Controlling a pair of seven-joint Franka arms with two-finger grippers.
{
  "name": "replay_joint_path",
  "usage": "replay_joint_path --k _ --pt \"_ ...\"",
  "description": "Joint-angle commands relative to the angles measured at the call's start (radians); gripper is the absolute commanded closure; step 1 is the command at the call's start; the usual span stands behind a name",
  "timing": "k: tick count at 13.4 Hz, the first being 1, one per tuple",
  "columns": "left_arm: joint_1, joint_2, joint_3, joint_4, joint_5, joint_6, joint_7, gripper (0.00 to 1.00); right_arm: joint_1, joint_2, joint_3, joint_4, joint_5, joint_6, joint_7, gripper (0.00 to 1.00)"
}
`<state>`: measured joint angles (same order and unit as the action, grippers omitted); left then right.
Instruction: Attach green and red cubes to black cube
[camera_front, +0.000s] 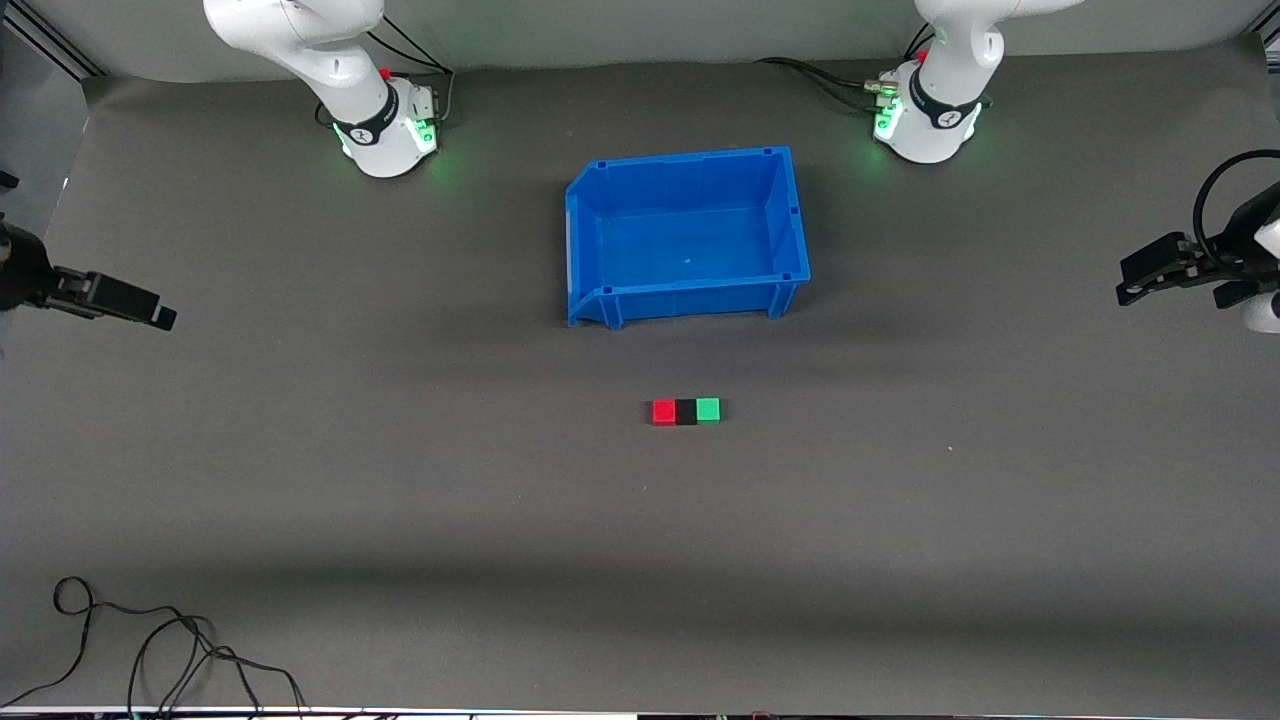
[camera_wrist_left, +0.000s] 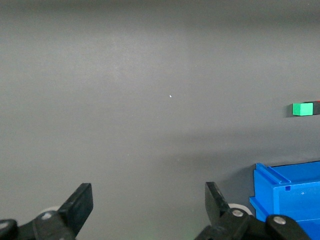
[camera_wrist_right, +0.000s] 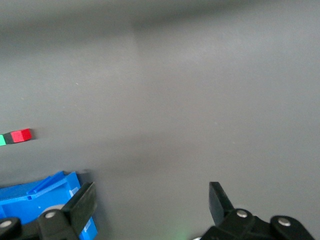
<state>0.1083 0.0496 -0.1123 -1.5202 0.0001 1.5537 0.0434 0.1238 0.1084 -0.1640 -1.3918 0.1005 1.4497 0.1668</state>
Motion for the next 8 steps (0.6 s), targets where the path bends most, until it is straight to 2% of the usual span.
replay_joint_path --k 1,3,5,8 --pt "0.011 0.015 0.0 0.025 0.008 -0.004 -0.011 0.0 -0.023 -0.108 0.046 -0.136 -0.062 0.061 -0.016 0.0" --pt "0.014 0.015 0.0 0.023 0.008 0.006 -0.013 0.0 -0.021 -0.107 0.046 -0.134 -0.085 0.061 -0.05 0.0" --pt "0.014 0.015 0.0 0.023 0.008 0.006 -0.013 0.0 -0.021 -0.104 0.047 -0.13 -0.148 0.06 -0.162 0.0" --pt "0.014 0.013 0.0 0.023 0.006 0.005 -0.013 0.0 -0.021 -0.098 0.047 -0.118 -0.151 0.06 -0.185 0.0"
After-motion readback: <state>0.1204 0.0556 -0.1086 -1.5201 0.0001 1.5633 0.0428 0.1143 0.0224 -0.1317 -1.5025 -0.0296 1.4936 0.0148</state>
